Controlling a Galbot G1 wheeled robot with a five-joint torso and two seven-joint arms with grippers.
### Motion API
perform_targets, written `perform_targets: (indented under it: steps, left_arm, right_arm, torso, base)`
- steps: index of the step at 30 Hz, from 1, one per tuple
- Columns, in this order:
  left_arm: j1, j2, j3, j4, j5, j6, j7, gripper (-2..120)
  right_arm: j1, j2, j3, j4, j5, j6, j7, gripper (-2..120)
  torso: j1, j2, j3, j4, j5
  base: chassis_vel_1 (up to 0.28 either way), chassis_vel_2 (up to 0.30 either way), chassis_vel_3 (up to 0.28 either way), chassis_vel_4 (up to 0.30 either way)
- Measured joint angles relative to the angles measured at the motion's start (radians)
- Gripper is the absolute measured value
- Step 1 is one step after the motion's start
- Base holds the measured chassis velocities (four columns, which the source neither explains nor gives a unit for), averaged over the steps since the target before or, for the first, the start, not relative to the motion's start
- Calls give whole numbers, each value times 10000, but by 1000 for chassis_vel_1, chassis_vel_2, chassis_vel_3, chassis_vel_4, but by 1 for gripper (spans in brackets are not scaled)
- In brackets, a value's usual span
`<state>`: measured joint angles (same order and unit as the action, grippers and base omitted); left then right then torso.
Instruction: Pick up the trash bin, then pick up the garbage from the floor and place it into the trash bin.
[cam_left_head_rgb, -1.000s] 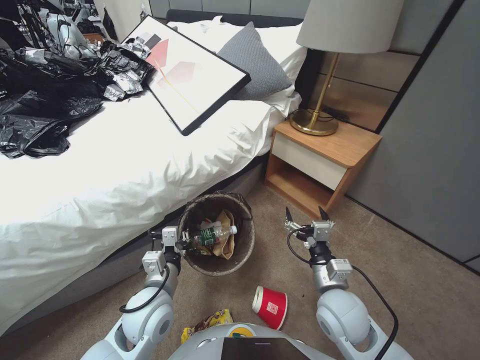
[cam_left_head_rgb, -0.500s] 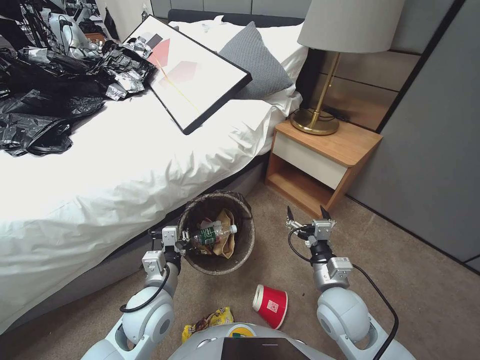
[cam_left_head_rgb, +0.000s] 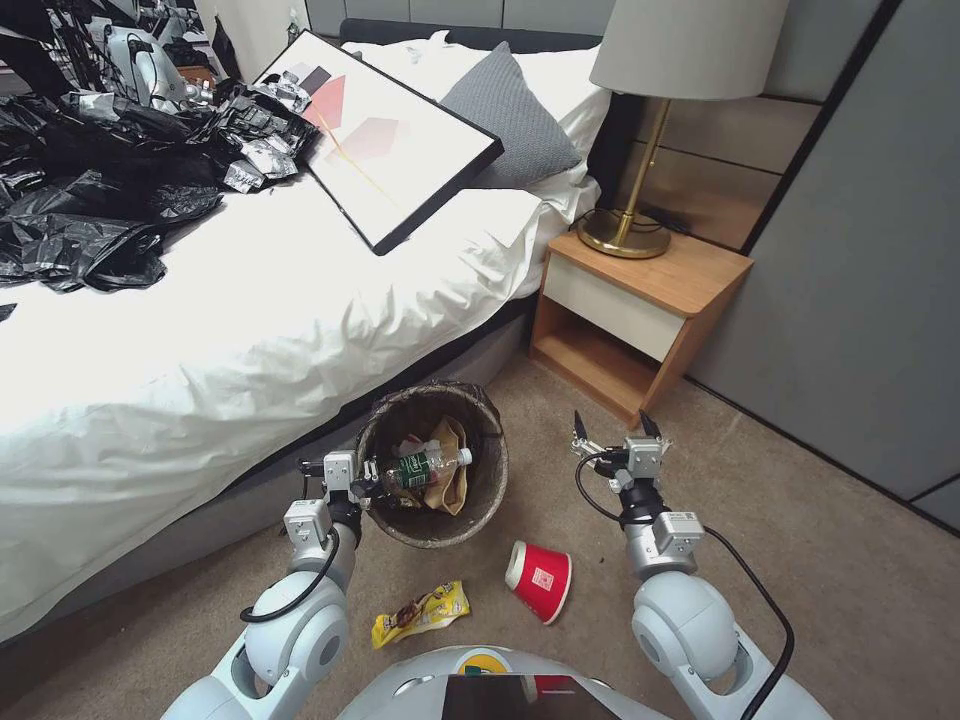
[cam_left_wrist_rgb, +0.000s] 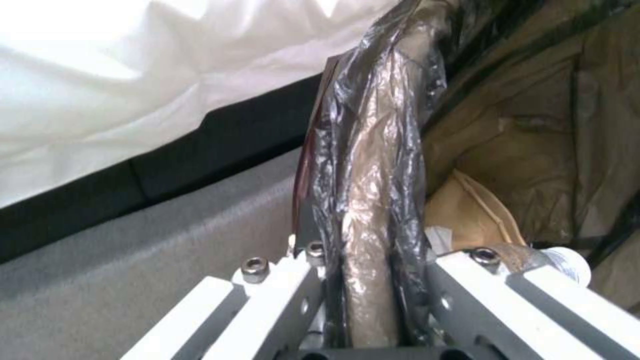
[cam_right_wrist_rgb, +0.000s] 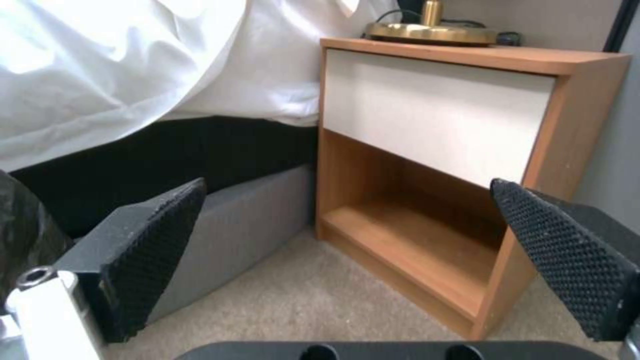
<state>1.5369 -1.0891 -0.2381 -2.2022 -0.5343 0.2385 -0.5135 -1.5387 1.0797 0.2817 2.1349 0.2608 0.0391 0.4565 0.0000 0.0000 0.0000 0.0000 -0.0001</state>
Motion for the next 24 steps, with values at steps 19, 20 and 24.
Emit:
perform_targets:
  steps: [19,20,24]
  left_arm:
    - [-12,8,-4,6,-7,-1,-5,0]
    - [-10,11,-4,5,-8,-2,-5,0]
    - [-6,38,-4,-1,-8,-5,-17,0]
  right_arm:
    - [69,185,-55,-106,-99,36,74,100]
    - [68,198,-59,-114,-113,41,84,100]
    - [12,254,-75,-120,-159,45,103,100]
  torso:
    - [0,0,0,-1,1]
    - [0,0,0,-1,1]
    - [0,0,0,-1,1]
  base:
    - [68,-64,-63,66]
    - [0,0,0,0]
    - [0,0,0,0]
